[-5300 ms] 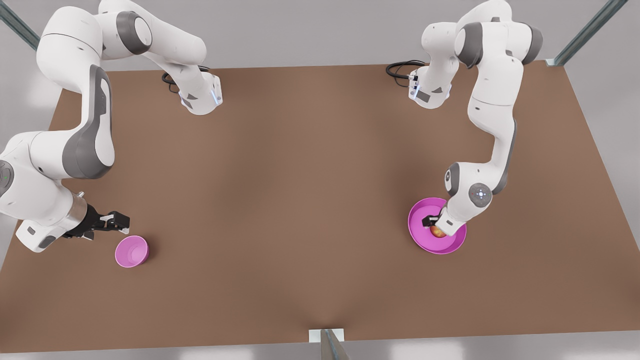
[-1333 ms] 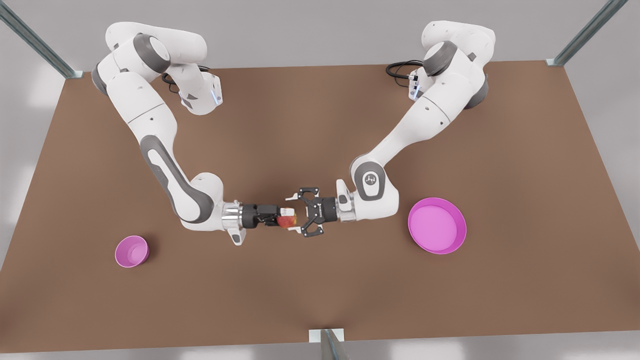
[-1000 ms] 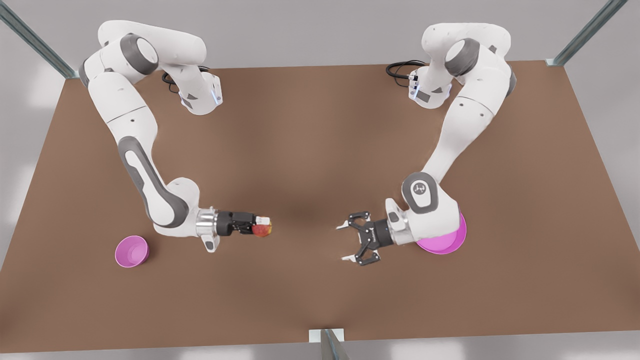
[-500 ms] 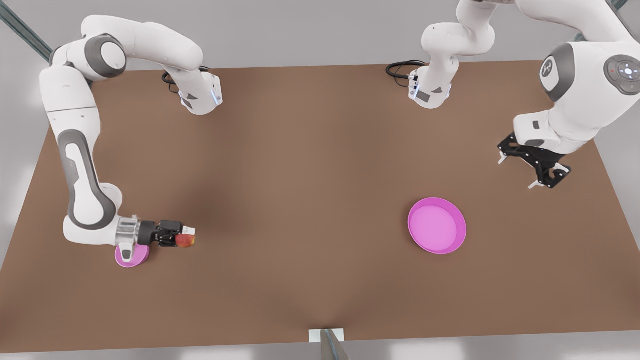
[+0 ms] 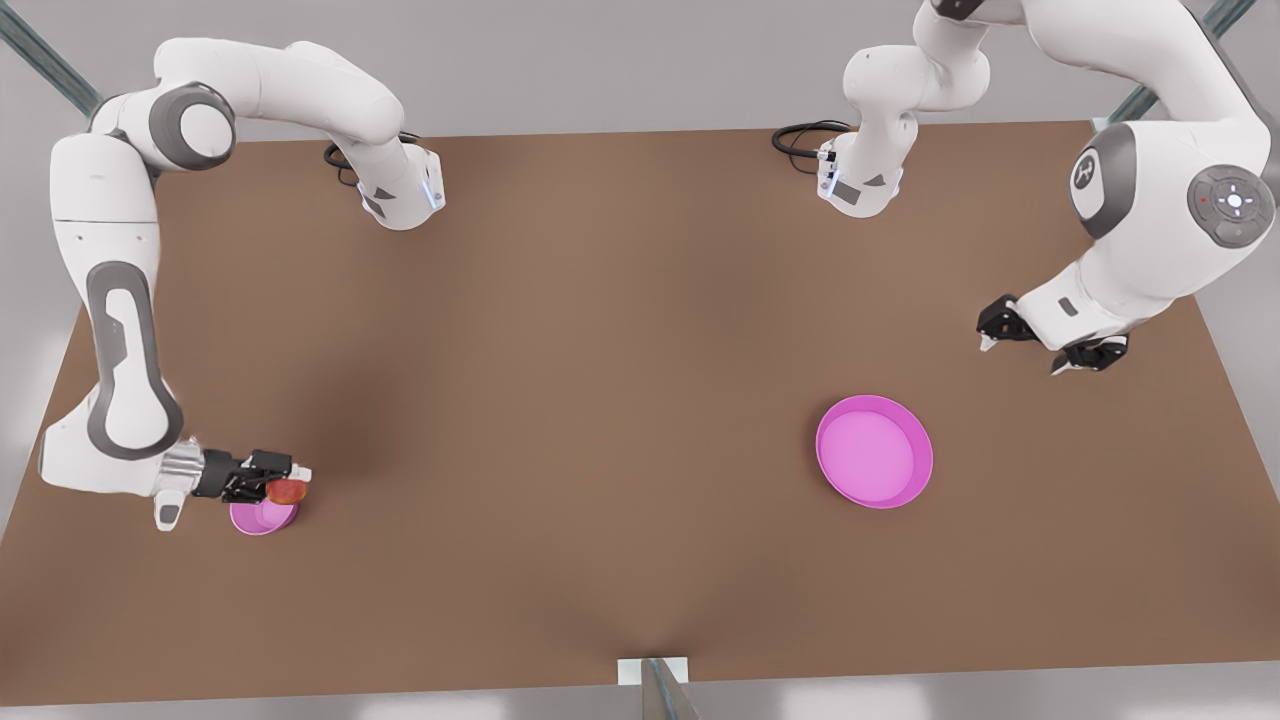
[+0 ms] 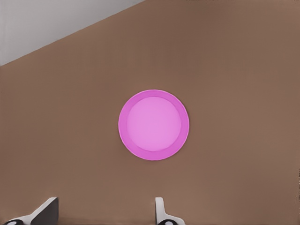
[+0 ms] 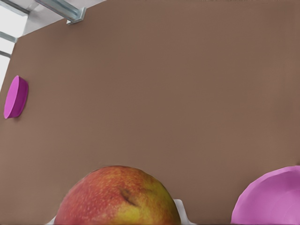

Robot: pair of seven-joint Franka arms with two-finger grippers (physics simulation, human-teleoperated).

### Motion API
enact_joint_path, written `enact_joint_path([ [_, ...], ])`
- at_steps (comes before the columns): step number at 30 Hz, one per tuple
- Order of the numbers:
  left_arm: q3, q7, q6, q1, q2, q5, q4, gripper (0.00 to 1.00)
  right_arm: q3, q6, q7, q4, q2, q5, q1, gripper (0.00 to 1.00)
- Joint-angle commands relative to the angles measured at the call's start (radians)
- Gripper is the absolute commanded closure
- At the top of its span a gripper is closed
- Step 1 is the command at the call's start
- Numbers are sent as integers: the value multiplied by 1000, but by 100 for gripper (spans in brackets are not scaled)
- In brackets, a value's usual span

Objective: Use the left arm to pick up the apple from the plate, transfer it to the gripper of the right arm, and then use the right arm to place it into the bowl

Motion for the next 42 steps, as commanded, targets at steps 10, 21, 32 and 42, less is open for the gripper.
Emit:
enact_joint_path([
  [10,0,-431,-4,0,-2,-3,1,0,-56,4,-265,98,63,-153,-16,29],
  [21,0,-431,-4,0,-1,-3,1,0,-71,-32,-283,131,81,-192,-16,1],
  [32,0,-433,-1,1,12,-4,1,0,374,-384,646,259,-190,-661,8,0],
  [42,-2,-424,78,4,71,-3,17,0,-515,-480,876,128,-603,-480,887,0],
])
